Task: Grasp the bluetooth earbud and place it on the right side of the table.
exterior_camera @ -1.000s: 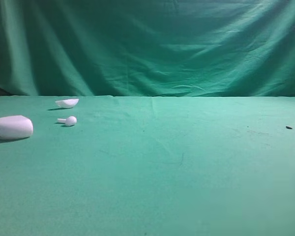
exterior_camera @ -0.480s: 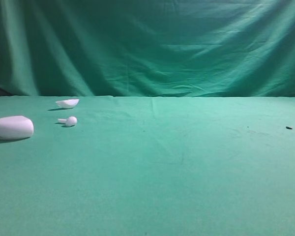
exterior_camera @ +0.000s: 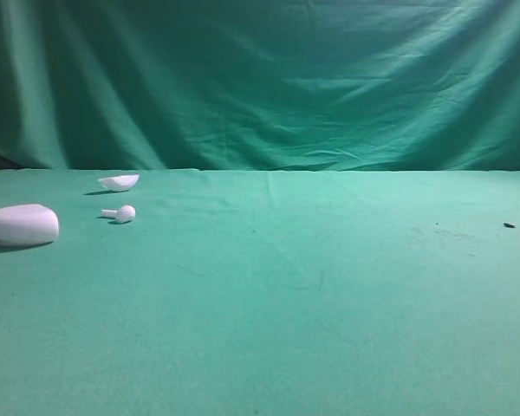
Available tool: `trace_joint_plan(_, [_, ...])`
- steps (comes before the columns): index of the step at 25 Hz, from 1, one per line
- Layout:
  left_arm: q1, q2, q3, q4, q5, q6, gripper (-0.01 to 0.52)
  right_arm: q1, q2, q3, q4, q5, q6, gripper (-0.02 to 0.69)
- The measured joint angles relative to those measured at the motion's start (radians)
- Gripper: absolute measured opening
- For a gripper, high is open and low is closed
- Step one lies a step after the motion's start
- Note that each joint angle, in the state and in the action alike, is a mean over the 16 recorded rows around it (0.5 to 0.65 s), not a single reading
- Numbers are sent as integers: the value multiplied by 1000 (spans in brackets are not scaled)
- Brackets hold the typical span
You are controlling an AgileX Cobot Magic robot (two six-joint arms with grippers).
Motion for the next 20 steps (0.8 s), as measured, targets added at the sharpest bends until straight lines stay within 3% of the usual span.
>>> trace_joint_plan(8, [0,0,0,0,0,0,0,0,-223,86,9,-96,6,0])
trace_joint_plan(20, [0,0,0,0,0,0,0,-6,-324,325,-31,-326,12,0])
